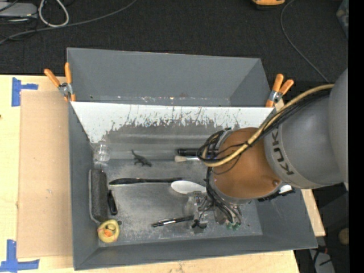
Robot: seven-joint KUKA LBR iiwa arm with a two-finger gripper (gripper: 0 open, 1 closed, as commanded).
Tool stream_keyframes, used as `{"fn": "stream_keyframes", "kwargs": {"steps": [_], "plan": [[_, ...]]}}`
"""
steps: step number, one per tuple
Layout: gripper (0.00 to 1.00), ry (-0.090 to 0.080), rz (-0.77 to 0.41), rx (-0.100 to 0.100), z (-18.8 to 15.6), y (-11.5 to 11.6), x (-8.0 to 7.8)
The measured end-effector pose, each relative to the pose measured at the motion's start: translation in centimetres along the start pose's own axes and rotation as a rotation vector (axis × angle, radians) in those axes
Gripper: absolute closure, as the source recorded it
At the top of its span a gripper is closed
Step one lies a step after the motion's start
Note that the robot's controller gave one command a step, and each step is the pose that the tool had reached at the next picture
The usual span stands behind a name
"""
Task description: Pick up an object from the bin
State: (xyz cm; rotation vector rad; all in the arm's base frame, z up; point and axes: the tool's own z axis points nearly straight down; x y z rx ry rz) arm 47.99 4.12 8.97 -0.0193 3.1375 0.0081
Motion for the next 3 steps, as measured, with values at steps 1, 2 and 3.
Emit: {"fn": "stream_keyframes", "kwargs": {"steps": [1, 2, 3], "plan": [[1.00, -0.001, 0.002, 0.000, -1.1, 0.0, 0.0], [1.00, 0.006, 0.005, 0.000, -2.6, 0.0, 0.1], [1.00, 0.005, 0.007, 0.000, -5.0, 0.1, 0.1]]}}
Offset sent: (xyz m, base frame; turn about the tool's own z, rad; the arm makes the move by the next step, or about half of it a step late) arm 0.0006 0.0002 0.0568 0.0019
